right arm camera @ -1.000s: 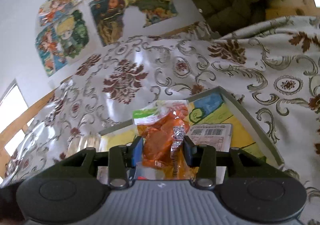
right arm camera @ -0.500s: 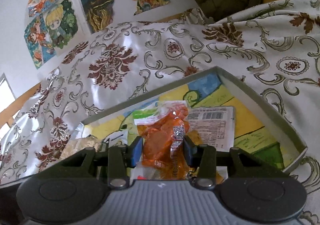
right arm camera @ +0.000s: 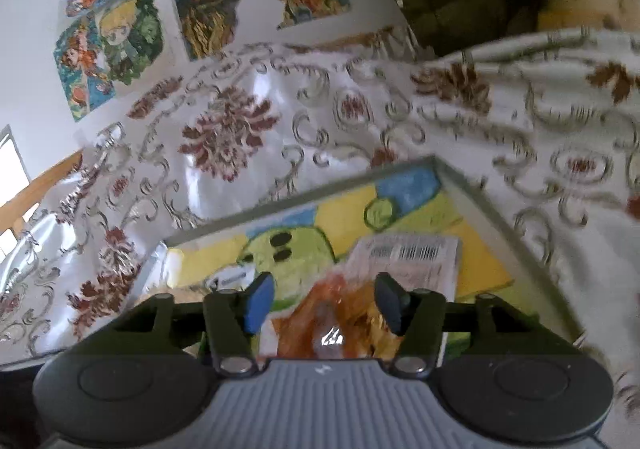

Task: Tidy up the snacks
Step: 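Open both tools to drop the puffed-rice bag and orange packet into the tray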

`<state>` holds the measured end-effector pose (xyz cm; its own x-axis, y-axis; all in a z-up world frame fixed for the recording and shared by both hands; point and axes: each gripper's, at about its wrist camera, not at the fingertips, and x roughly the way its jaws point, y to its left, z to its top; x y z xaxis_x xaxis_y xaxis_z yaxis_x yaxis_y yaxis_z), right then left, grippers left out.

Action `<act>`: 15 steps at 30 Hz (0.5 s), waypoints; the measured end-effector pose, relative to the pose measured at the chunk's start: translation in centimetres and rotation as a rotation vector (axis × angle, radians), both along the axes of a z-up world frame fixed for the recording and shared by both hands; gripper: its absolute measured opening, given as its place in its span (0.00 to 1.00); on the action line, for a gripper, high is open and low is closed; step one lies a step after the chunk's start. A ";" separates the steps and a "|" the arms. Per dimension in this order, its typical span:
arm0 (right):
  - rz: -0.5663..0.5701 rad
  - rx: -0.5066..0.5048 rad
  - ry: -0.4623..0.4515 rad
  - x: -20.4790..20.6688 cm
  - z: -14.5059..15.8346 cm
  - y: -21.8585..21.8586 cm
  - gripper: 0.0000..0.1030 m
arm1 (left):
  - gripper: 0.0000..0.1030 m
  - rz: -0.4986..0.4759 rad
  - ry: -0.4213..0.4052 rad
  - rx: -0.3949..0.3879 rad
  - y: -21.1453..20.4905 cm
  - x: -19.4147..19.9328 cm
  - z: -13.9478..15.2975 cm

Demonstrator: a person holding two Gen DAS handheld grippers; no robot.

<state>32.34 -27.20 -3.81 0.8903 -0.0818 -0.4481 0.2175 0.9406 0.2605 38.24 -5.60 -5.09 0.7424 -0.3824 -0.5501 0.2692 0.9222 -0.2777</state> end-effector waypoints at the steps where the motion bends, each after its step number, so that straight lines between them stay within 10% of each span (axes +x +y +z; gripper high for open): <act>1: -0.004 0.001 -0.010 -0.3 0.5 -0.2 0.70 | 0.97 0.012 -0.003 -0.011 0.1 -0.3 0.4; 15: -0.042 -0.054 -0.138 -7.0 8.8 -1.9 1.00 | 0.99 0.169 -0.175 0.068 1.6 -7.1 7.9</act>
<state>25.32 -29.08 4.96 0.9385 -0.1408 -0.3153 0.2224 0.9449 0.2401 31.11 -3.97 2.81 0.8787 -0.2115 -0.4281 0.1485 0.9731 -0.1760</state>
